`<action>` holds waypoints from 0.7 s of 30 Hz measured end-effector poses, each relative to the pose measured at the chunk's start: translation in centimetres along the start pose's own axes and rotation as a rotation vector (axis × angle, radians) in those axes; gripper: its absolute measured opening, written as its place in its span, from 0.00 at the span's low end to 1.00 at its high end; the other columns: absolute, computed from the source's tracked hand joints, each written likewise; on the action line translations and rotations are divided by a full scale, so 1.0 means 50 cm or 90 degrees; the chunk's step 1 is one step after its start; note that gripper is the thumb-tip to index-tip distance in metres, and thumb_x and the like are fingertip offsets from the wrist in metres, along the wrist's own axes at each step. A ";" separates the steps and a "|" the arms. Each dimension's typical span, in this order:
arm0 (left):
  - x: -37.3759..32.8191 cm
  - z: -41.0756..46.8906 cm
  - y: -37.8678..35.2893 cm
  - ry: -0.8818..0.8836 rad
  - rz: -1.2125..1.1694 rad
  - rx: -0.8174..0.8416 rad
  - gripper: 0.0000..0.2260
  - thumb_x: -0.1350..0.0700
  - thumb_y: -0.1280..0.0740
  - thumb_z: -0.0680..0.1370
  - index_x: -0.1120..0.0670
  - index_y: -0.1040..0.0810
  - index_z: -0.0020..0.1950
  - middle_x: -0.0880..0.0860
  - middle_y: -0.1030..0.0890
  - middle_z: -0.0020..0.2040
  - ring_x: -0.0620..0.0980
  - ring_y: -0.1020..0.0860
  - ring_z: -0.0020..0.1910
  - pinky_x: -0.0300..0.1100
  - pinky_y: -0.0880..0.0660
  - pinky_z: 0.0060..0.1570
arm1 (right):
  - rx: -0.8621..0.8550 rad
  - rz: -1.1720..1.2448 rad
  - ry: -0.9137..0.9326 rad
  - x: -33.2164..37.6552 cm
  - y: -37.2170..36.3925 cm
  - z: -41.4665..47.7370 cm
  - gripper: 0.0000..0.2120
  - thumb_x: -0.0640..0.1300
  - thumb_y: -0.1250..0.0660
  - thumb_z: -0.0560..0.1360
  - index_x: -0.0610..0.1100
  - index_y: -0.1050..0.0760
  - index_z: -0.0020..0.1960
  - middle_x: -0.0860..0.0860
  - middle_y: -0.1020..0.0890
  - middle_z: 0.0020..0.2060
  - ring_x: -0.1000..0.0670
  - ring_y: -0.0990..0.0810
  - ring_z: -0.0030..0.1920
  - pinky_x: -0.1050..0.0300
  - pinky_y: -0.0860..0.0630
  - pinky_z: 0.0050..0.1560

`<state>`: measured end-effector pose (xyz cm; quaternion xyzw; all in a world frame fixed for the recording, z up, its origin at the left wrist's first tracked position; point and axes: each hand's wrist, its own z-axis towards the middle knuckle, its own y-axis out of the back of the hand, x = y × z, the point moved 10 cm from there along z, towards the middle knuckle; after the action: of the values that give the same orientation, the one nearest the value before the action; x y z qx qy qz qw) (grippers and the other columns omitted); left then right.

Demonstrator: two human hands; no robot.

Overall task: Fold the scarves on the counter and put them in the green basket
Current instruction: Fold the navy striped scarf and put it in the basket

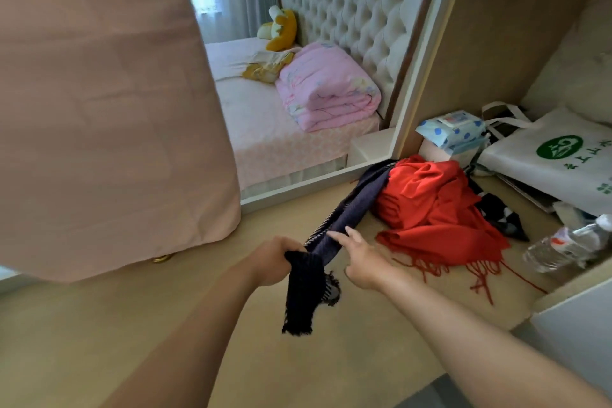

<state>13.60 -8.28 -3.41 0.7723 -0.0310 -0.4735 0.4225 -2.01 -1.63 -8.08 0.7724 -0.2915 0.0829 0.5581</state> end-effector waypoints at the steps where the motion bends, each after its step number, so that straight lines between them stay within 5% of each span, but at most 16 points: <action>1: 0.010 -0.029 0.012 -0.013 -0.024 0.016 0.14 0.70 0.36 0.71 0.53 0.17 0.41 0.44 0.19 0.34 0.41 0.24 0.37 0.42 0.25 0.43 | -0.003 -0.014 0.003 0.022 -0.023 0.004 0.30 0.36 0.38 0.75 0.59 0.32 0.72 0.51 0.46 0.80 0.44 0.34 0.74 0.57 0.32 0.68; 3: 0.039 -0.082 0.035 -0.034 -0.052 0.048 0.12 0.70 0.35 0.72 0.56 0.16 0.41 0.45 0.18 0.34 0.39 0.24 0.36 0.39 0.26 0.40 | -0.028 -0.010 0.029 0.079 -0.057 0.009 0.15 0.38 0.35 0.76 0.53 0.22 0.58 0.47 0.34 0.74 0.44 0.31 0.72 0.55 0.32 0.67; 5: 0.101 -0.128 0.058 -0.017 -0.027 0.071 0.14 0.71 0.36 0.73 0.55 0.15 0.42 0.41 0.18 0.34 0.37 0.24 0.36 0.36 0.27 0.40 | -0.064 0.015 0.041 0.139 -0.081 0.009 0.11 0.38 0.36 0.76 0.52 0.21 0.49 0.48 0.23 0.59 0.45 0.24 0.62 0.55 0.28 0.59; 8: 0.205 -0.185 0.088 0.054 0.085 0.096 0.21 0.72 0.39 0.73 0.52 0.14 0.52 0.48 0.15 0.49 0.45 0.19 0.50 0.44 0.22 0.53 | -0.090 0.043 0.040 0.242 -0.115 -0.003 0.10 0.42 0.37 0.78 0.50 0.18 0.52 0.50 0.17 0.50 0.47 0.20 0.51 0.55 0.25 0.49; 11: 0.292 -0.241 0.092 0.149 0.188 0.182 0.25 0.72 0.41 0.73 0.50 0.17 0.59 0.51 0.19 0.59 0.53 0.22 0.58 0.47 0.25 0.60 | -0.027 0.005 0.112 0.357 -0.181 -0.016 0.10 0.43 0.36 0.79 0.46 0.16 0.54 0.50 0.15 0.50 0.48 0.20 0.53 0.58 0.27 0.51; 15: 0.379 -0.301 0.082 0.250 0.204 0.275 0.24 0.72 0.44 0.75 0.47 0.18 0.56 0.53 0.23 0.63 0.56 0.23 0.58 0.49 0.25 0.61 | 0.091 -0.025 0.167 0.431 -0.276 -0.026 0.10 0.45 0.34 0.79 0.45 0.17 0.56 0.50 0.16 0.53 0.49 0.20 0.55 0.60 0.29 0.54; 18: 0.389 -0.291 0.077 0.254 0.152 0.209 0.21 0.67 0.45 0.77 0.50 0.21 0.62 0.54 0.24 0.66 0.55 0.25 0.62 0.44 0.29 0.64 | 0.103 0.013 0.119 0.409 -0.297 -0.020 0.17 0.41 0.33 0.78 0.45 0.23 0.67 0.50 0.20 0.63 0.51 0.23 0.64 0.59 0.29 0.66; 21: 0.359 -0.251 0.060 0.197 0.144 0.134 0.17 0.61 0.40 0.80 0.50 0.25 0.68 0.51 0.26 0.68 0.52 0.28 0.66 0.40 0.32 0.65 | 0.053 -0.019 0.077 0.346 -0.267 0.002 0.20 0.40 0.35 0.79 0.48 0.27 0.71 0.51 0.26 0.69 0.48 0.24 0.65 0.55 0.30 0.68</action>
<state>34.03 -10.43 -11.55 0.8672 -0.1014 -0.2930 0.3897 19.32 -5.12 -11.12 0.7928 -0.2422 0.1329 0.5433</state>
